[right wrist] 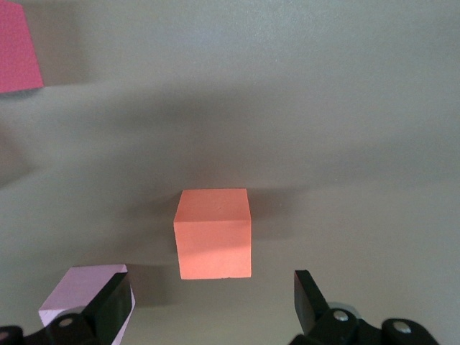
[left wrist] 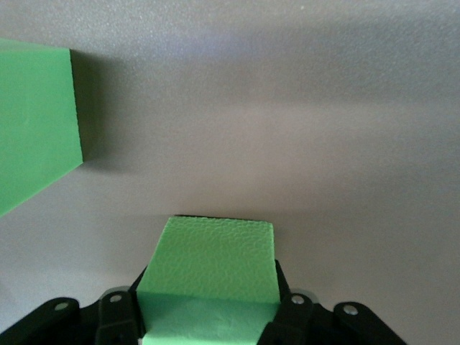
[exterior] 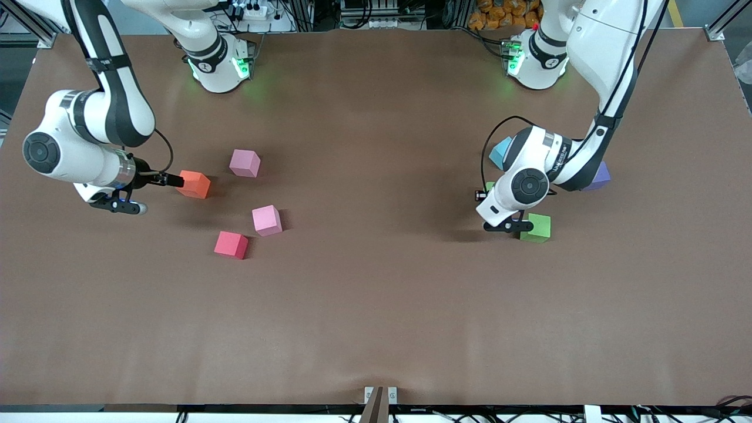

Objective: Arrange blocks into number 1
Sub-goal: 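Lift the green cube with the left gripper while the right gripper grasps orange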

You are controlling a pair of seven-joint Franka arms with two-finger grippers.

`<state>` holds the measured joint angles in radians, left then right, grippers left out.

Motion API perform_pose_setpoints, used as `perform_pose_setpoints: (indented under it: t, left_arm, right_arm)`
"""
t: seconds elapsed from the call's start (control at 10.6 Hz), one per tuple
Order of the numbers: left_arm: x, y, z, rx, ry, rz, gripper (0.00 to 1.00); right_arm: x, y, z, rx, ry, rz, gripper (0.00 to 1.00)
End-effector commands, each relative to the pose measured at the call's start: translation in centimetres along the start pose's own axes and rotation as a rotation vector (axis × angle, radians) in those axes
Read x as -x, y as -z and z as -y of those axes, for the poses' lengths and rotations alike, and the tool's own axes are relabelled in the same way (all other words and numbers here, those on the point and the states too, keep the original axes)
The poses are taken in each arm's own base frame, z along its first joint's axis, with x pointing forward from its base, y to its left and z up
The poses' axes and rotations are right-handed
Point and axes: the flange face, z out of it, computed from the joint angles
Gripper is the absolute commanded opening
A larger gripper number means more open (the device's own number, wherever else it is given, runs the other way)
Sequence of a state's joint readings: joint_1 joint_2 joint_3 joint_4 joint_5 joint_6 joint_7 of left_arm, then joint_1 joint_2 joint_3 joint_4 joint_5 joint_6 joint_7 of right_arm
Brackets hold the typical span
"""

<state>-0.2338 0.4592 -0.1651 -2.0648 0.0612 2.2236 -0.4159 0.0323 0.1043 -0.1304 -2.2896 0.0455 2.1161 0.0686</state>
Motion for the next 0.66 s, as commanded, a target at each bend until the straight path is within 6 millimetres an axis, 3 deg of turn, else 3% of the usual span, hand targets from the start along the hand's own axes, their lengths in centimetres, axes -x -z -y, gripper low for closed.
perform_pose_setpoints:
  t: [0.0, 0.28, 0.56]
  left_arm:
    - [0.0, 2.7, -2.4, -0.006, 0.02, -0.068, 0.0]
    - [1.0, 4.6, -6.3, -0.001, 0.024, -0.112, 0.0]
    - [3.8, 5.8, -13.5, 0.008, 0.047, -0.153, 0.0]
  right_arm:
    - [0.4, -1.1, -0.1, -0.037, -0.027, 0.01, 1.0]
    - [0.4, -2.1, 0.0, -0.045, -0.056, 0.029, 1.0]
    - [0.1, -3.5, -0.3, -0.037, -0.085, 0.055, 1.0]
